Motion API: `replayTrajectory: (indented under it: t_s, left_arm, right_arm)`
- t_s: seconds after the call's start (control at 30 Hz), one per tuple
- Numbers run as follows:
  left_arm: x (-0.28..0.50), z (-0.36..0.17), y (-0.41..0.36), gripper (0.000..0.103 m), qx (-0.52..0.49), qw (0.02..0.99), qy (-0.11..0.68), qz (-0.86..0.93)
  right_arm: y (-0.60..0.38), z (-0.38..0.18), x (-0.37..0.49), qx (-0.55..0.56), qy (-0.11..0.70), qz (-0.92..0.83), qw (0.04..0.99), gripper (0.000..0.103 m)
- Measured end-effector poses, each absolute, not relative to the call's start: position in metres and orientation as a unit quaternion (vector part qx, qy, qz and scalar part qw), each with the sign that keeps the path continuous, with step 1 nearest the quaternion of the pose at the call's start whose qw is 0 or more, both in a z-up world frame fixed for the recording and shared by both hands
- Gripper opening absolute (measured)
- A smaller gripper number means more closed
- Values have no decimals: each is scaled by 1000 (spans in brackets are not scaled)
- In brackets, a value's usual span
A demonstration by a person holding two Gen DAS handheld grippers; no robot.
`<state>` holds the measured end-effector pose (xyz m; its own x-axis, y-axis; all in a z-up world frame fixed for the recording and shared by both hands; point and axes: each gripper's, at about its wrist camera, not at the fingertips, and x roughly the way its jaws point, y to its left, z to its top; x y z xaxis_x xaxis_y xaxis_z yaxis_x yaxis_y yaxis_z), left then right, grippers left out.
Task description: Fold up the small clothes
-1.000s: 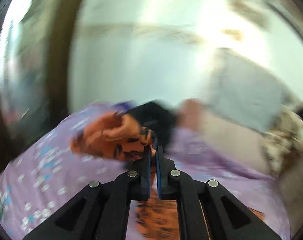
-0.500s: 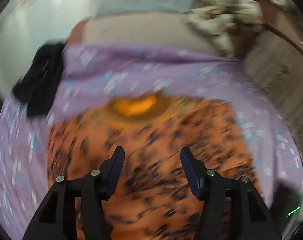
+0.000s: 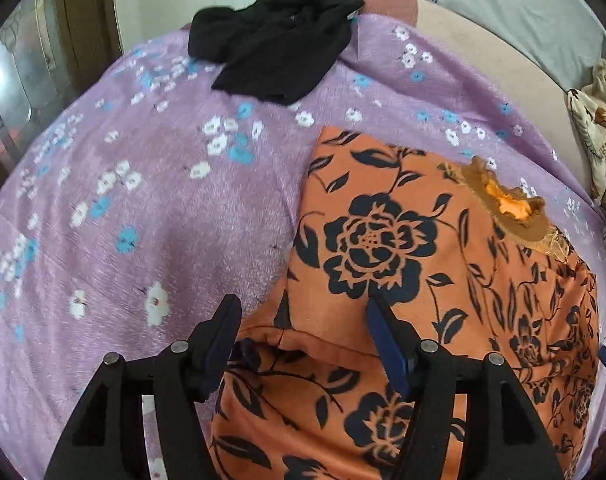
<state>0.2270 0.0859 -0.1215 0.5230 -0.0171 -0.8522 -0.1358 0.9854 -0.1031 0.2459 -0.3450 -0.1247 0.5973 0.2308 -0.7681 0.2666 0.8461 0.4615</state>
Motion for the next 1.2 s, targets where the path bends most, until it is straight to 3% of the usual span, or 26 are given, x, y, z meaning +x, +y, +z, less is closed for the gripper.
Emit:
replayTrajectory:
  t_s: [0.13,0.17,0.33,0.37,0.43,0.47,0.73,0.8,0.87,0.93,1.03,1.2]
  left_arm:
    - [228,-135,90,82,-82,867,489,44]
    - [231,-137,90,83,-83,867,489,43]
    - [231,-136,93,85,-70,873,482,30]
    - [230,-135,93,85,-71,874,480,29]
    - [230,-135,92,85,-70,874,480,35]
    - [228,-132,90,85,-69,872,482,38]
    - [212,-98,71,84,-26,896,442,29]
    - [226,-124,61,85,14,868,495,42]
    - [228,-134,60,88,6,862,505,38]
    - [226,-125,62,89,5,858,512,40]
    - [205,-97,76,89,6,867,498,21]
    - [135,-59,122,89,-6,884,467,12]
  right_arm:
    - [-326,-138,264,187,496,-46,847,40]
    - [-323,-134,265,183,495,-40,848,17]
    - [-307,-76,229,132,425,-60,894,14]
    - [-309,-79,218,130,418,-85,895,16]
    - [-315,-111,223,122,459,-101,874,39]
    - [-318,-135,229,139,502,-75,850,74]
    - [-347,-67,192,234,351,-70,904,76]
    - [-336,-66,210,249,361,17,899,84]
    - [-323,-90,242,245,399,104,878,84]
    - [-333,-129,259,239,481,54,842,84]
    - [-352,-118,233,298,432,49,850,82]
    - [-358,-83,148,276,405,70,869,83]
